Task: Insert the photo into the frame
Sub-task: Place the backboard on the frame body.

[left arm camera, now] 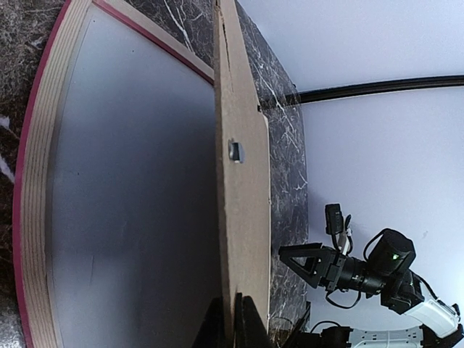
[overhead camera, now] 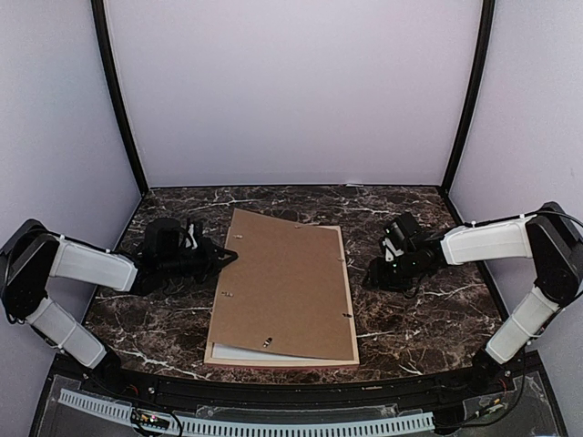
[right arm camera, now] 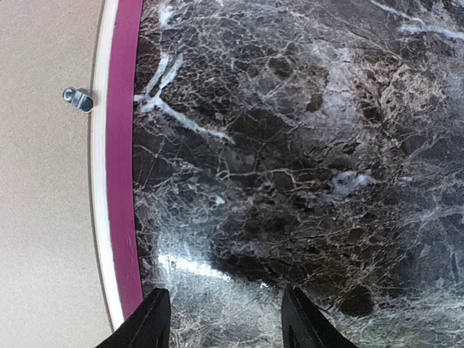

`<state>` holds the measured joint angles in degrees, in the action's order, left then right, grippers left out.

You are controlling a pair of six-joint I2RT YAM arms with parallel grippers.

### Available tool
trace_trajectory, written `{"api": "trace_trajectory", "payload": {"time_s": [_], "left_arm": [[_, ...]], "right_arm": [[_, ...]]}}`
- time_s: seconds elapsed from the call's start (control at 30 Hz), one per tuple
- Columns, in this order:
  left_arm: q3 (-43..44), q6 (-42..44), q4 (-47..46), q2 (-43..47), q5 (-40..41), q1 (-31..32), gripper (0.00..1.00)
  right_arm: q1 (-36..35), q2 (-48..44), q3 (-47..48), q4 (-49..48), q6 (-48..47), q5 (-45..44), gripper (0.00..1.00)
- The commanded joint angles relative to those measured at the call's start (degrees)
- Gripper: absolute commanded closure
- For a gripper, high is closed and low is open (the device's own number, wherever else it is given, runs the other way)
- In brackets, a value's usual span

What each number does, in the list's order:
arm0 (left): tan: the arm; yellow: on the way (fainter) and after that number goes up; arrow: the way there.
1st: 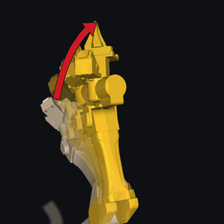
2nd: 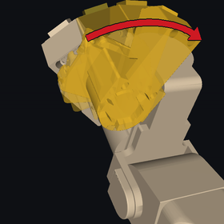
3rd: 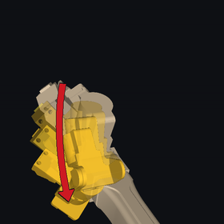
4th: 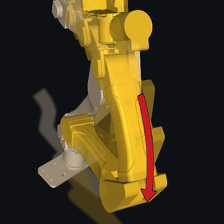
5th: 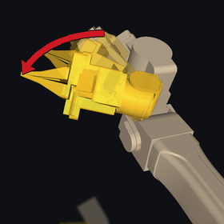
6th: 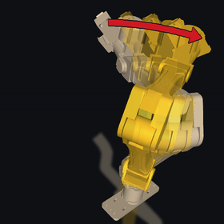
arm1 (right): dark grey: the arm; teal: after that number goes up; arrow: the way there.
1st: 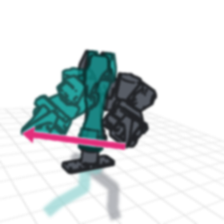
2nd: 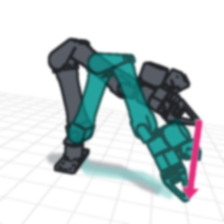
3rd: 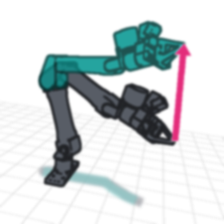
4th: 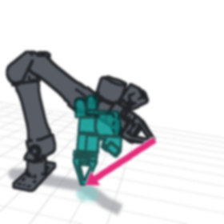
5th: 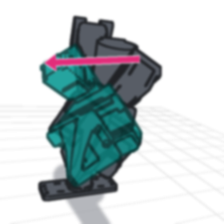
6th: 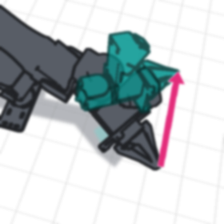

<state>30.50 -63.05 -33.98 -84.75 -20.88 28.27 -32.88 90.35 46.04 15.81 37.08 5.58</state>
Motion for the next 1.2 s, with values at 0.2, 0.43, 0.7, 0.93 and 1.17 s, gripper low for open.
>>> {"api": "trace_trajectory", "payload": {"time_s": [0.2, 0.43, 0.7, 0.93, 1.17], "left_arm": [[0.7, 6.8, 11.3, -0.3, 4.9, -2.8, 1.00], [2.1, 6.8, 9.8, -3.7, 1.4, -2.7, 1.00], [2.4, 6.6, 9.0, -4.9, 0.1, -2.7, 1.00], [3.2, 5.4, 6.4, -1.7, -3.9, -2.7, 1.00], [6.6, 5.2, 8.6, 0.5, -6.2, -2.5, 1.00]], "right_arm": [[0.2, 1.2, -0.5, -2.1, -0.4, 0.7, 0.47], [0.2, 1.2, -0.8, -2.3, -0.4, 0.7, 0.47], [0.3, 1.4, -0.6, -2.2, -0.5, 0.7, 0.46], [0.2, 1.4, -0.3, -1.9, -0.6, 0.7, 0.46], [0.2, 0.9, -0.2, -1.6, -0.5, 0.6, 0.46]]}}
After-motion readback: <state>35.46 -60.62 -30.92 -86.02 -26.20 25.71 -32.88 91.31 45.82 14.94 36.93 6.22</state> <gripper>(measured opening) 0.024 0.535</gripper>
